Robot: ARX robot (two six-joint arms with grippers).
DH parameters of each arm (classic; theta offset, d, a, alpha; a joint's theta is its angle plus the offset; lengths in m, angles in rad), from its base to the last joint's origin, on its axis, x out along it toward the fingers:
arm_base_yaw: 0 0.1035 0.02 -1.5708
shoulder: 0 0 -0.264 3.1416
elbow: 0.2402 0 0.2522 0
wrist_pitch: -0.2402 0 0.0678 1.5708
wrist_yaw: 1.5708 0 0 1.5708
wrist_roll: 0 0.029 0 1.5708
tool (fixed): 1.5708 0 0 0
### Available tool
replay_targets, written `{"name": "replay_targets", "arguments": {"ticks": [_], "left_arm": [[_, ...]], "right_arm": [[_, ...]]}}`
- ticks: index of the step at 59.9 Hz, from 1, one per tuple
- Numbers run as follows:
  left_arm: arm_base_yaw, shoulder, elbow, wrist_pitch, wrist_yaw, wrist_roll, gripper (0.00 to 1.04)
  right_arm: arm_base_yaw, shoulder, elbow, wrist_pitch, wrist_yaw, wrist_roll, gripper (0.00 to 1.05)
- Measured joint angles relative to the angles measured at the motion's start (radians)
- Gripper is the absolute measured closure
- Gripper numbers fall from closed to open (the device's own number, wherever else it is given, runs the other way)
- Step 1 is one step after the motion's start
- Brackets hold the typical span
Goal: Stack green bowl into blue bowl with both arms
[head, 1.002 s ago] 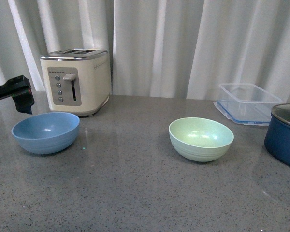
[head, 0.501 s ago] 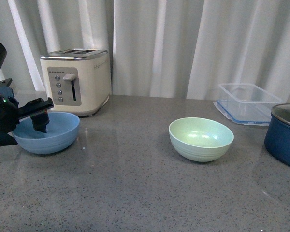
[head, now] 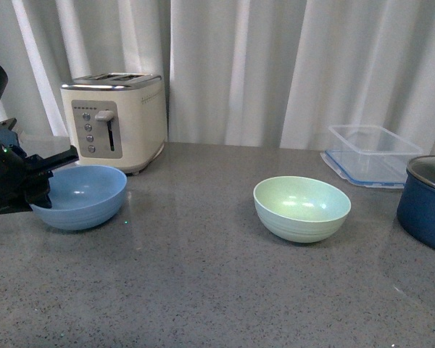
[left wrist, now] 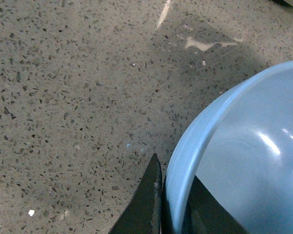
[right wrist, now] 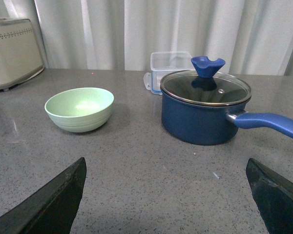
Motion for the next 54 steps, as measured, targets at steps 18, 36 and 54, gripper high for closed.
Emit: {"name": "replay_targets", "arguments": {"ticks": [18,36,54], "left_arm": [[-0.049,-0.064,-0.005,-0.024,0.055,-0.025,1.00],[-0.193,-0.093,0.014,-0.039,0.045,-0.039,1.00],[-0.281,-0.023,0.079,-0.055,0.005,-0.052,1.00]], "right_arm": [[0.000,0.000,0.000,0.000,0.000,0.000,0.10],[0.000,0.000,0.000,0.000,0.000,0.000,0.10],[0.000,0.000,0.000,0.000,0.000,0.000,0.10]]}}
